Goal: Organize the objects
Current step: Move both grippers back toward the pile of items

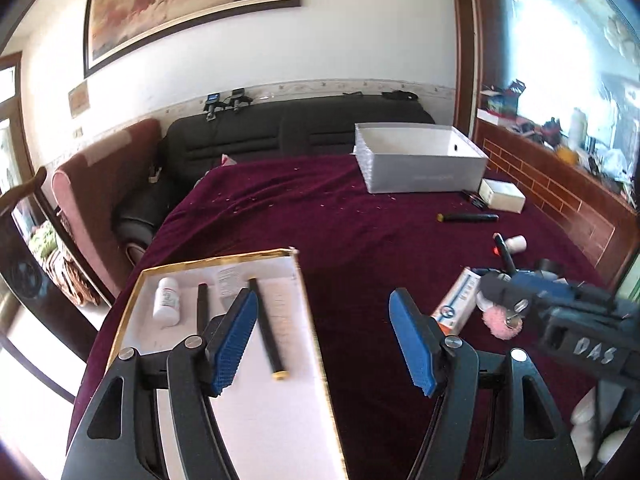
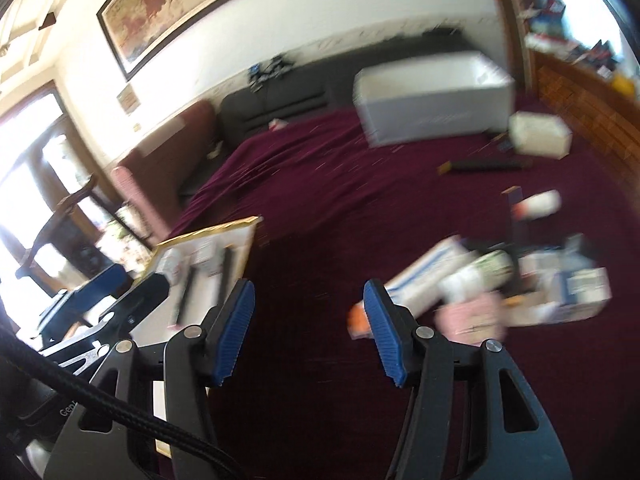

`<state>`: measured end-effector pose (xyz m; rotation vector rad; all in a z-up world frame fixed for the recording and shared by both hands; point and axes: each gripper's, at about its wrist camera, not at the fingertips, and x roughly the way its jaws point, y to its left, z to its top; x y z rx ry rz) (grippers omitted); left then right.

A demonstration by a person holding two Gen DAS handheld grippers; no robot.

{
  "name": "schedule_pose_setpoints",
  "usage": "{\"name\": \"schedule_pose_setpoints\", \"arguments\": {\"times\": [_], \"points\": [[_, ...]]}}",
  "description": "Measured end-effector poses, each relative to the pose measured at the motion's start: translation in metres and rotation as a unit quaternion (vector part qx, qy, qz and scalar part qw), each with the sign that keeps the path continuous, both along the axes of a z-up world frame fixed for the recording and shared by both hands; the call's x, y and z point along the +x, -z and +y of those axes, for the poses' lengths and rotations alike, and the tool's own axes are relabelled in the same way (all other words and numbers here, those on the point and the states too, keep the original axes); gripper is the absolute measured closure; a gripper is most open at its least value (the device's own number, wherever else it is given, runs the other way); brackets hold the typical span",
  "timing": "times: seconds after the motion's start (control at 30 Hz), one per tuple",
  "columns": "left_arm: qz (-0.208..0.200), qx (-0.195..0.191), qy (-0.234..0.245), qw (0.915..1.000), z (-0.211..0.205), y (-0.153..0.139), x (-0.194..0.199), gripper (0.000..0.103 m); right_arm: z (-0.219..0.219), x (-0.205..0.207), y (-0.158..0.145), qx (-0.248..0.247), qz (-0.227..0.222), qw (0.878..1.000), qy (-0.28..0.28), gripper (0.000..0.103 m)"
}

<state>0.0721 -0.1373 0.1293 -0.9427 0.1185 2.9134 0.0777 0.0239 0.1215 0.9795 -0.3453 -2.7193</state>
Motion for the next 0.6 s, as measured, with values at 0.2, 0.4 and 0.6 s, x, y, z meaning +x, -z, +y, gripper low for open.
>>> {"name": "schedule_pose_setpoints", "arguments": {"times": [0.2,0.4,0.6], "points": [[-0.014,-0.010,0.010,0.9998,0.027,0.005,-0.006,0.041,0.037,0.014,-0.012,0.034,0.050,0.996,0.063,0.022],[-0.032,-0.025,0.017,0.9990,0.048,0.016,-0.013,0.041,0.068,-0.002,0.002,0.027,0.035,0.995,0.091,0.023],[-0.051,-0.039,0.029,0.9975,0.069,0.029,-0.026,0.041,0.097,-0.021,0.020,0.019,0.017,0.991,0.133,0.023]]}}
